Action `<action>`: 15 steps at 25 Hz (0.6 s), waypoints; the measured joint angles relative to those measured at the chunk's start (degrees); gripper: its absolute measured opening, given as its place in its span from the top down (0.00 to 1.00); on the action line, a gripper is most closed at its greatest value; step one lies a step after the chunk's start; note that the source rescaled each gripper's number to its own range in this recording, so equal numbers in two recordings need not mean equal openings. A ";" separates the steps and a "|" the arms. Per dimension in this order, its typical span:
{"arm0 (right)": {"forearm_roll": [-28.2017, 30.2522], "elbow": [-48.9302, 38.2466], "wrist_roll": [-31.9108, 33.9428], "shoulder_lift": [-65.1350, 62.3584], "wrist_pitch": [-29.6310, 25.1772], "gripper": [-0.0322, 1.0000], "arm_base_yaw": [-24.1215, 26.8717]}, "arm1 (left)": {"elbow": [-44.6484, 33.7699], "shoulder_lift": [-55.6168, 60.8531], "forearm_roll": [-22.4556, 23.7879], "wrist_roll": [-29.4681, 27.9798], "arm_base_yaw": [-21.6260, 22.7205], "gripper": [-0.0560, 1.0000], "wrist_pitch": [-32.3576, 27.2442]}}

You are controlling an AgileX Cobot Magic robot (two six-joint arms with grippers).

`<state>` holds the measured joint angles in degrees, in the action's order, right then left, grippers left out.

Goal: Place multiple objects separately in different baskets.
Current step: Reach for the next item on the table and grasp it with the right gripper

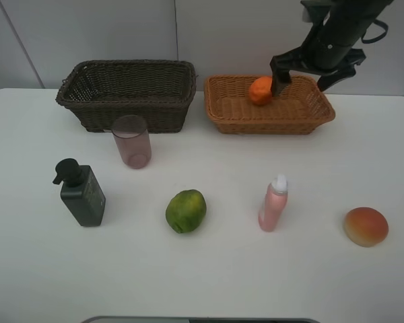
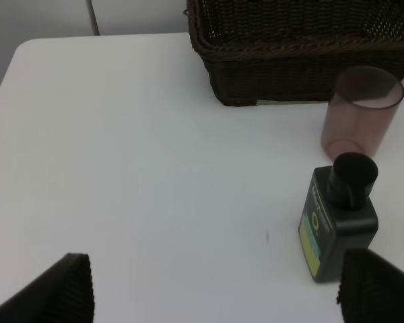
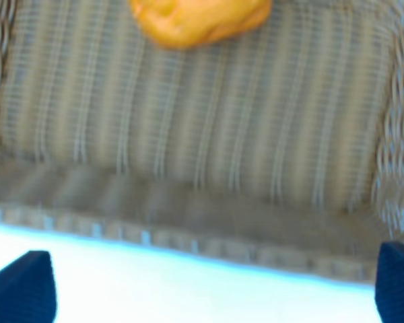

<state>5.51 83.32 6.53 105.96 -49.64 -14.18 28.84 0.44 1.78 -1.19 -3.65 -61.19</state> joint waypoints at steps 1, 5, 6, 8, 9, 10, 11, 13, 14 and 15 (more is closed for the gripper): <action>0.00 -2.05 0.00 -2.05 0.07 0.00 0.00 | 0.00 0.00 0.00 0.00 0.00 0.05 0.00; 0.00 -9.19 -0.06 -9.89 0.12 0.00 0.00 | 0.00 0.00 0.00 0.00 0.00 0.05 0.00; 0.00 -10.76 -0.14 -11.54 0.12 0.00 0.00 | 0.00 0.00 0.00 0.00 0.00 0.05 0.00; 0.00 -14.48 -0.14 -15.30 -0.15 0.00 0.00 | 0.00 0.00 0.00 0.00 0.00 0.05 0.00; 0.00 -16.38 -0.22 -17.08 -0.31 0.00 0.00 | 0.00 0.00 0.00 0.00 0.00 0.05 0.00; 0.00 -17.95 -0.60 -18.49 -0.55 0.00 0.00 | 0.00 0.00 0.00 0.00 0.00 0.05 0.00; 0.00 -17.95 -0.60 -18.49 -0.55 0.00 0.00 | 0.00 0.00 0.00 0.00 0.00 0.05 0.00; 0.00 -23.26 -2.16 -22.76 -1.00 0.00 0.00 | 0.00 0.00 0.00 0.00 0.00 0.05 0.00; 0.00 -23.26 -2.16 -22.76 -1.00 0.00 0.00 | 0.00 0.00 0.00 0.00 0.00 0.05 0.00; 0.00 -25.27 -2.69 -24.20 -1.16 0.00 0.00 | 0.00 0.00 0.00 0.00 0.00 0.05 0.00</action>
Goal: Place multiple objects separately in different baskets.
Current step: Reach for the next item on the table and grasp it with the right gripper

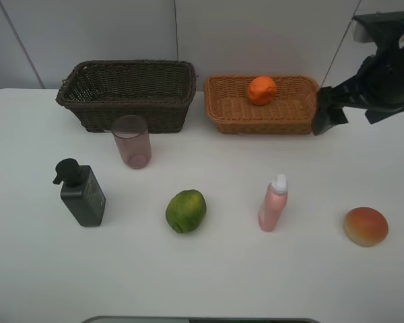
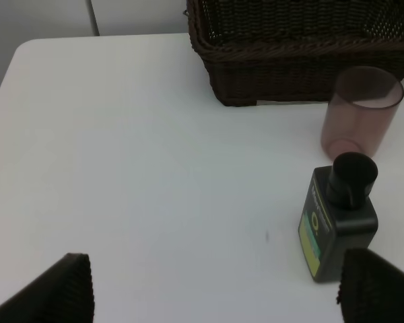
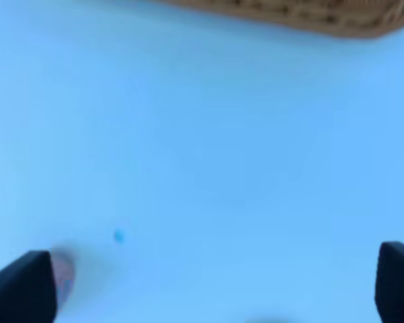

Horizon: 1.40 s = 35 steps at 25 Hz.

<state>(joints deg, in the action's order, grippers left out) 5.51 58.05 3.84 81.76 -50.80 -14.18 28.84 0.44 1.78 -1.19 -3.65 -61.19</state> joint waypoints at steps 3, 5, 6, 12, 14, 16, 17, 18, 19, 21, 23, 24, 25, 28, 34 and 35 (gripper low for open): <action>0.19 -4.24 -0.68 -2.68 -0.16 0.00 0.00 | 0.00 0.00 0.00 0.00 0.00 0.05 0.00; 0.19 -7.16 -1.33 -4.02 -0.16 0.00 0.00 | 0.00 0.00 0.00 0.00 0.00 0.05 0.00; 0.19 -8.39 -1.53 -4.34 -0.10 0.00 0.00 | 0.00 0.00 0.00 0.00 0.00 0.05 0.00; 0.23 -13.82 -1.72 -4.61 1.10 0.00 0.00 | 0.00 0.00 0.00 0.00 0.00 0.05 0.00; 0.23 -14.99 -1.72 -4.63 2.03 0.00 0.00 | 0.00 0.00 0.00 0.00 0.00 0.05 0.00; 0.23 -16.29 -1.72 -4.67 3.37 0.00 0.00 | 0.00 0.00 0.00 0.00 0.00 0.05 0.00; 0.23 -17.02 -1.72 -4.67 4.37 0.00 0.00 | 0.00 0.00 0.00 0.00 0.00 0.05 0.00; 0.23 -17.72 -1.72 -4.67 5.42 0.00 0.00 | 0.00 0.00 0.00 0.00 0.00 0.05 0.00; 0.23 -18.33 -1.72 -4.67 6.20 0.00 0.00 | 0.00 0.00 0.00 0.00 0.00 0.05 0.00; 0.23 -19.08 -1.79 -4.67 7.92 0.00 0.00 | 0.00 0.00 0.00 0.00 0.00 0.05 0.00; 0.54 -19.19 -3.23 -4.03 8.91 0.00 0.00 | 0.00 0.00 0.00 0.00 0.00 0.05 0.00; 0.78 -19.19 -4.52 -3.62 9.32 0.00 0.00 | 0.00 0.00 0.00 0.00 0.00 0.05 0.00; 0.88 -19.19 -6.25 -3.14 9.51 0.00 0.00 | 0.00 0.00 0.00 0.00 0.00 0.05 0.00; 1.04 -19.23 -12.16 -2.23 9.72 0.00 0.00 | 0.00 0.00 0.00 0.00 0.00 0.05 0.00; 1.45 -19.64 -21.83 -2.12 10.05 0.00 0.00 | 0.00 0.00 0.00 0.00 0.00 0.05 0.00; 1.45 -20.08 -22.66 -2.12 10.08 0.00 0.08 | 0.00 0.00 0.00 0.00 0.00 0.05 0.00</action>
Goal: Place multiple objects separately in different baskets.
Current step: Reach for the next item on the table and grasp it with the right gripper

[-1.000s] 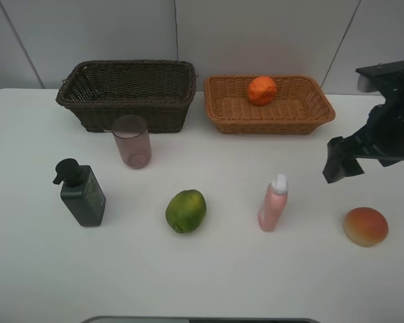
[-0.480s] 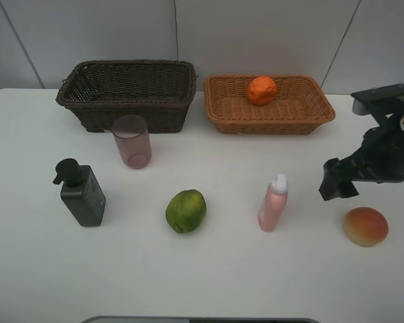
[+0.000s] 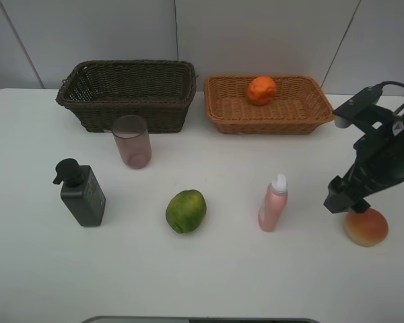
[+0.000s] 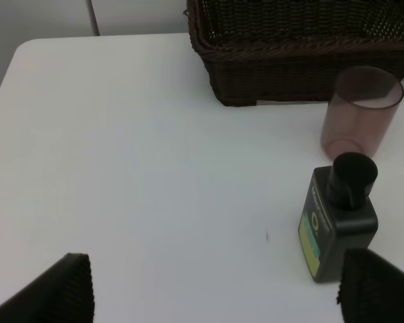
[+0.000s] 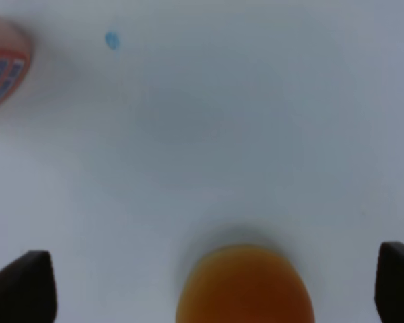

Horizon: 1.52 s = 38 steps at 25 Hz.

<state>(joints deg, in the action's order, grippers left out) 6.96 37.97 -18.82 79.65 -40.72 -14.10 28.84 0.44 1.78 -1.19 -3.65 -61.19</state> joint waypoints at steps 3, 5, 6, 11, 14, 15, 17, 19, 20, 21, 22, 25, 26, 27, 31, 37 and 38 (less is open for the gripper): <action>0.00 -1.79 -0.94 -0.05 -0.19 0.00 1.91 | 0.00 0.00 0.00 0.00 0.00 0.05 0.00; 0.00 -3.04 -0.94 -0.05 -0.32 0.00 3.90 | 0.00 0.00 0.00 0.00 0.00 0.05 0.00; 0.00 -3.55 -0.94 -0.05 -0.32 0.00 4.62 | 0.00 0.00 0.00 0.00 0.00 0.05 0.00; 0.00 -5.66 -0.94 -0.10 1.06 0.00 8.33 | 0.00 0.00 0.00 0.00 0.00 0.05 0.00; 0.00 -7.42 -0.94 -0.10 3.81 0.00 9.94 | 0.00 0.00 0.00 0.00 0.00 0.05 0.00; 0.00 -7.86 -0.94 -0.10 4.85 0.00 10.20 | 0.00 0.00 0.00 0.00 0.00 0.05 0.00; -0.21 -8.27 -0.94 -0.10 6.32 0.00 10.47 | 0.00 0.00 0.00 0.00 0.00 0.05 0.00; -1.08 -8.27 -0.94 -0.10 7.63 0.00 10.47 | 0.00 0.00 0.00 0.00 0.00 0.05 0.00; -1.29 -8.27 -0.94 -0.05 8.13 0.00 10.47 | 0.00 0.00 0.00 0.00 0.00 0.05 0.00; -1.62 -8.27 -0.94 0.03 8.60 0.00 10.47 | 0.00 0.00 0.00 0.00 0.00 0.05 0.00; -2.06 -8.27 -0.94 0.03 8.98 0.00 10.47 | 0.00 0.00 0.00 0.00 0.00 0.05 0.00; -3.73 -8.47 -0.99 0.08 9.86 0.00 10.47 | 0.00 0.00 0.00 0.00 0.00 0.05 0.00; -4.12 -8.62 -0.99 0.30 10.05 0.00 10.47 | 0.00 0.00 0.00 0.00 0.00 0.05 0.00; -4.25 -8.82 -0.99 0.76 10.13 0.00 10.47 | 0.00 0.00 0.00 0.00 0.00 0.05 0.00; -4.62 -8.82 -0.99 4.55 10.40 0.00 10.47 | 0.00 0.00 0.00 0.00 0.00 0.05 0.00; -5.30 -8.77 -0.27 9.09 13.21 0.00 10.47 | 0.00 0.00 0.00 0.00 0.00 0.05 0.00; -5.36 -8.77 -0.10 9.53 13.56 0.00 10.47 | 0.00 0.00 0.00 0.00 0.00 0.05 0.00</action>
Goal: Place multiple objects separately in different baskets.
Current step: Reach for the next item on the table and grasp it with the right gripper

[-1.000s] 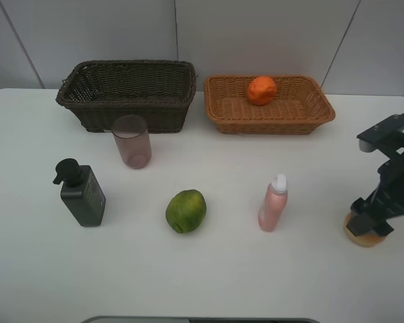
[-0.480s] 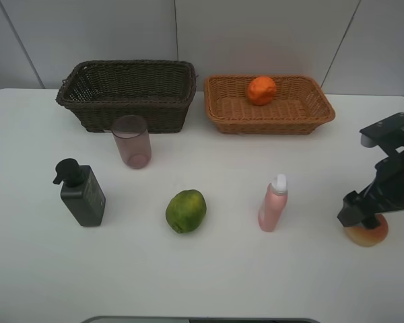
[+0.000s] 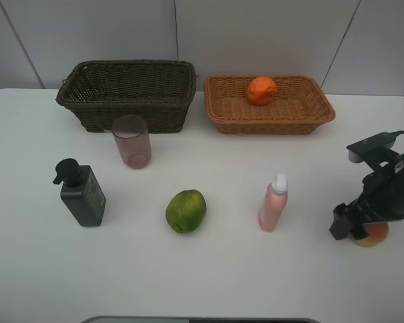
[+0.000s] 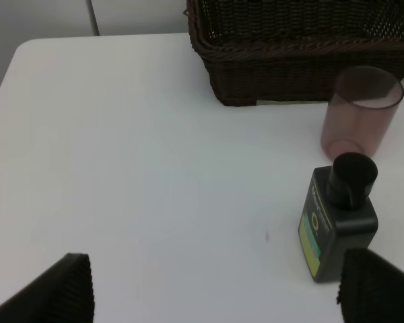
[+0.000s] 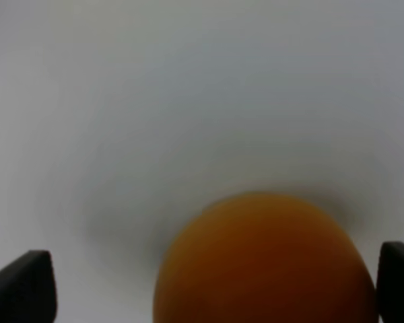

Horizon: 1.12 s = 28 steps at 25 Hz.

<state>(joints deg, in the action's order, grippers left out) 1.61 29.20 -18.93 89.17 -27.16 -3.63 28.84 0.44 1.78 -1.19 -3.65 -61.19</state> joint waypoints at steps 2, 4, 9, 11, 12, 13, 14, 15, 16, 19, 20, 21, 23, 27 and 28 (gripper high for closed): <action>-0.17 0.00 0.05 0.65 0.42 0.00 0.00 | 0.00 0.00 0.00 0.00 0.00 0.05 0.00; -0.43 0.00 0.18 1.28 0.63 0.00 0.00 | 0.00 0.00 0.00 0.00 0.00 0.05 0.00; -0.71 0.00 0.23 3.42 1.61 0.00 0.00 | 0.00 0.00 0.00 0.00 0.00 0.05 0.00; -0.77 0.05 0.23 4.29 1.97 0.00 0.00 | 0.00 0.00 0.00 0.00 0.00 0.05 0.00; -0.77 0.05 0.23 4.56 2.10 0.00 0.00 | 0.00 0.00 0.00 0.00 0.00 0.05 0.00; -0.77 0.05 0.23 4.77 2.16 0.00 0.00 | 0.00 0.00 0.00 0.00 0.00 0.05 0.00; -0.77 0.05 0.23 4.92 2.23 0.00 0.00 | 0.00 0.00 0.00 0.00 0.00 0.05 0.00; -0.77 0.05 0.23 4.99 2.25 0.00 0.00 | 0.00 0.00 0.00 0.00 0.00 0.05 0.00; -0.77 0.05 0.32 4.99 2.25 0.01 0.00 | 0.00 0.00 0.00 0.00 0.00 0.05 0.00; -0.77 0.05 1.34 4.99 2.25 0.07 0.00 | 0.00 0.00 0.00 0.00 0.00 0.05 0.00; -0.77 0.05 1.56 4.99 2.25 0.12 0.00 | 0.00 0.00 0.00 0.00 0.00 0.05 0.00; -0.77 0.05 1.60 4.99 2.25 0.18 0.00 | 0.00 0.00 0.00 0.00 0.00 0.05 0.00; -0.77 0.05 1.61 4.99 2.25 0.31 0.00 | 0.00 0.00 0.00 0.00 0.00 0.05 0.00; -0.77 0.05 1.73 4.99 2.25 0.55 0.00 | 0.00 0.00 0.00 0.00 0.00 0.05 0.00; -0.77 0.05 1.73 4.99 2.25 0.55 0.00 | 0.00 0.00 0.00 0.00 0.00 0.05 0.00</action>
<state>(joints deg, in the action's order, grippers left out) 0.83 29.25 -17.20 94.16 -24.91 -3.63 28.84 0.44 1.78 -1.19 -3.65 -61.19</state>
